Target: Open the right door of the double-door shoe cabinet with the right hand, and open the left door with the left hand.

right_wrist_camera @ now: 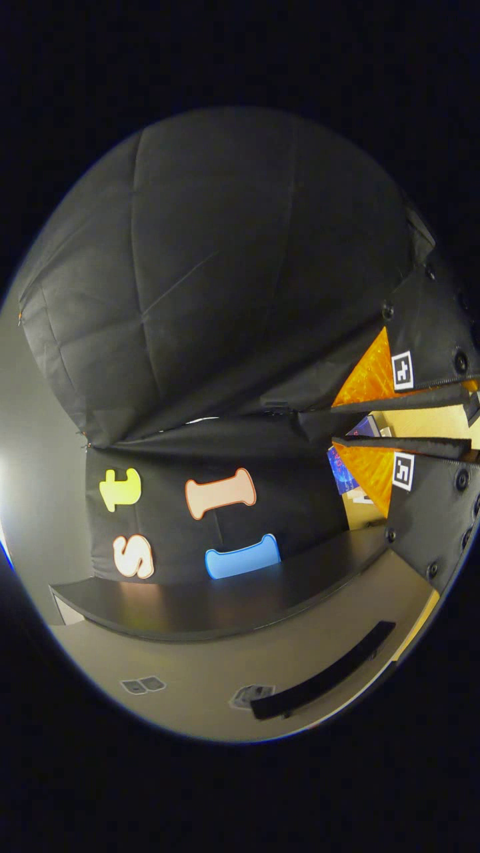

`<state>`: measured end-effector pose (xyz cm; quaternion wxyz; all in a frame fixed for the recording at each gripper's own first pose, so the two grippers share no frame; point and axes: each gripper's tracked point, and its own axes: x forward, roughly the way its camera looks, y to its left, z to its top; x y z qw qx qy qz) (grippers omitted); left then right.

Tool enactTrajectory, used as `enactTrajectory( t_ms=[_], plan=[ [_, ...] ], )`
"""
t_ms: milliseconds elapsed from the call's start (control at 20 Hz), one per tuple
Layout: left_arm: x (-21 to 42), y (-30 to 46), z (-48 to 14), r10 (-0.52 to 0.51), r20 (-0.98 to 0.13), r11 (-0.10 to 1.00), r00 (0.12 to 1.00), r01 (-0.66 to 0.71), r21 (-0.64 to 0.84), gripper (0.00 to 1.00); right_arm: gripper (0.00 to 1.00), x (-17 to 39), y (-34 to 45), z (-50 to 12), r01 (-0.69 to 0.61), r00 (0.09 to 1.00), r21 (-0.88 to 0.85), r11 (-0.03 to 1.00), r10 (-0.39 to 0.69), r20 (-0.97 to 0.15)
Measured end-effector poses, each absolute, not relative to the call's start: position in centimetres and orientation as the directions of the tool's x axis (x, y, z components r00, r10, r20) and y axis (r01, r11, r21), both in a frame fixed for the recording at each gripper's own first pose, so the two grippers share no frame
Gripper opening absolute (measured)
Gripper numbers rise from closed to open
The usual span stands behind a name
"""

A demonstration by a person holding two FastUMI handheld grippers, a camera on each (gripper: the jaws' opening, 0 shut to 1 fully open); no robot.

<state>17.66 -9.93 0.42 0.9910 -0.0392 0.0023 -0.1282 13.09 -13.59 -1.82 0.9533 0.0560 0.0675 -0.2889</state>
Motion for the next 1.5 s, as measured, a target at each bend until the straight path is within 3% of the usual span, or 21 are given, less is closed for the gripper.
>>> enactTrajectory(
  t_ms=[50,100,150,300,550,650,700,850,900,1050,1100,1400,1500],
  plan=[
    [18.5,-10.4,0.9,-0.248,0.01,0.965,0.969,0.248,-0.09,0.96,0.22,13.8,-14.0,-2.7,0.555,0.823,0.054,0.83,-0.539,-0.176],
    [19.1,-10.8,1.0,-0.241,0.007,0.965,0.97,0.241,-0.1,0.94,0.22,14.1,-14.3,-3.3,0.55,0.825,0.048,0.834,-0.533,-0.19],
    [19.9,-11.1,1.1,-0.228,0.002,0.969,0.974,0.227,-0.1,0.96,0.29,15.2,-14.5,-3.8,0.53,0.836,0.049,0.847,-0.511,-0.201],
    [21.7,-11.6,1.6,-0.184,0.004,0.981,0.983,0.184,-0.056,0.95,1.0,16.7,-15.6,-5.0,0.485,0.847,-0.004,0.875,-0.471,-0.247],
    [23.2,-12.3,2.2,-0.088,0.014,0.996,0.996,0.088,-0.005,0.93,0.98,20.4,-17.7,-5.5,0.44,0.867,-0.05,0.897,-0.439,-0.235],
    [23.6,-12.6,3.0,-0.053,0.042,0.998,0.998,0.054,-0.03,0.66,0.98,22.3,-17.2,-6.0,0.383,0.893,-0.025,0.923,-0.377,-0.245],
    [23.8,-12.9,3.0,-0.046,0.037,0.998,0.998,0.047,-0.029,0.62,0.93,23.0,-17.3,-6.1,0.366,0.901,-0.012,0.93,-0.358,-0.247],
    [24.3,-12.9,2.3,-0.003,0.007,1.0,1.0,0.003,0.007,0.63,1.0,25.3,-17.5,-6.4,0.324,0.914,0.017,0.946,-0.309,-0.264],
    [24.6,-13.1,2.1,0.005,0.004,1.0,1.0,-0.005,-0.016,0.48,0.98,26.0,-17.4,-6.1,0.306,0.921,0.017,0.952,-0.291,-0.26],
    [24.6,-13.3,1.2,0.025,-0.028,0.998,0.999,-0.027,-0.057,0.41,0.98,27.3,-17.6,-5.1,0.276,0.934,-0.013,0.961,-0.272,-0.234],
    [24.7,-13.3,1.2,0.022,-0.03,0.999,0.999,-0.024,-0.047,0.28,0.98,27.5,-17.5,-4.9,0.27,0.937,-0.01,0.963,-0.265,-0.227],
    [24.6,-13.3,0.7,0.0,-0.074,0.999,0.997,-0.002,-0.033,0.1,0.98,27.5,-16.8,-5.0,0.256,0.944,0.005,0.967,-0.249,-0.218],
    [24.5,-13.3,0.7,-0.014,-0.067,0.999,0.998,0.012,-0.035,0.1,0.98,27.0,-15.9,-4.8,0.247,0.948,0.026,0.969,-0.236,-0.215]
  ],
)
